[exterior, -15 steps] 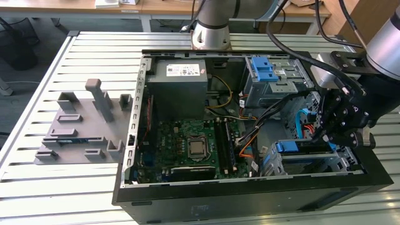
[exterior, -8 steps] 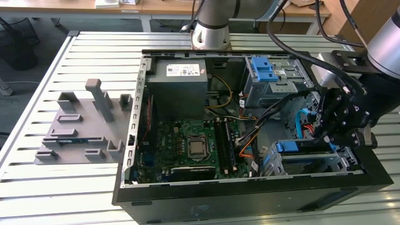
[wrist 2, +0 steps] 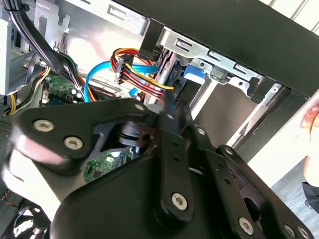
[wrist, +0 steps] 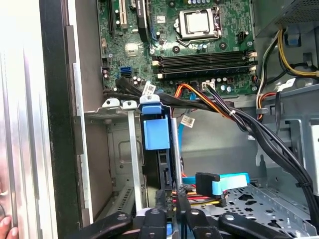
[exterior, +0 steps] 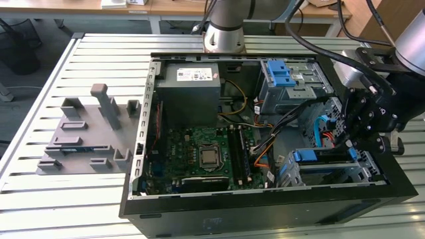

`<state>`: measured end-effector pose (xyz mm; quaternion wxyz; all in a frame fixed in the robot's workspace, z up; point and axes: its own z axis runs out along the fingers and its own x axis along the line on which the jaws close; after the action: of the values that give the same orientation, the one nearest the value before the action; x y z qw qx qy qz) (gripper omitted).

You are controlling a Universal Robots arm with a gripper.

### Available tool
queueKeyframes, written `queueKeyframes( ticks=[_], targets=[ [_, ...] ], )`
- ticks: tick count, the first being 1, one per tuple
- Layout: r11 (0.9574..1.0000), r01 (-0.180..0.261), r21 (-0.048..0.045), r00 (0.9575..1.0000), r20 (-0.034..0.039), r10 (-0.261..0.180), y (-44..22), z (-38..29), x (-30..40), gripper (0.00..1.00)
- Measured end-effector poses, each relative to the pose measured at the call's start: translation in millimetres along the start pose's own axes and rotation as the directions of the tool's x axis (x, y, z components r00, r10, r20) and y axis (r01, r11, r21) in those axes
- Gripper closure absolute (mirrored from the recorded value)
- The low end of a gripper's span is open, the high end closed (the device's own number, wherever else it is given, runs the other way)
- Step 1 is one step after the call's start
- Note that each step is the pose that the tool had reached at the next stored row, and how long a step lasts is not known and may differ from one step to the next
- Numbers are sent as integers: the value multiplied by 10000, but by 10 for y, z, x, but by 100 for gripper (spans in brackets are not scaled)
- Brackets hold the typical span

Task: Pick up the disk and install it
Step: 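Insert the first disk wire, then insert the second disk wire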

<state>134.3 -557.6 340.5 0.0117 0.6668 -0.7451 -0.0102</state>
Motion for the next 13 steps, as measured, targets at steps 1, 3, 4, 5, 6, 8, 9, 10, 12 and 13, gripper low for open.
queueKeyframes(
  ticks=[1, 3, 4, 5, 6, 8, 9, 10, 12, 13],
  targets=[
    [10000, 0, 0, 10000, 0, 0, 0, -1, 0, 78],
    [10000, 0, 0, 10000, -3, 0, 0, -3, -1, 89],
    [10000, 0, 0, 10000, -4, 0, 0, -3, 0, 89],
    [10000, 0, 0, 10000, -3, 0, 0, -3, 0, 89],
    [10000, 0, 0, 10000, -4, 0, 0, -3, 0, 89],
    [10000, 0, 0, 10000, -4, 0, 0, -3, 0, 89],
    [10000, 1, 0, 10000, -3, -1, 0, -4, 0, 89],
    [10000, 0, 0, 10000, -4, 0, 0, -4, 0, 89],
    [10000, 0, 0, 10000, -4, 0, 0, -4, 0, 89],
    [10000, 0, 0, 10000, -4, 0, 0, -4, 0, 89]
  ],
)
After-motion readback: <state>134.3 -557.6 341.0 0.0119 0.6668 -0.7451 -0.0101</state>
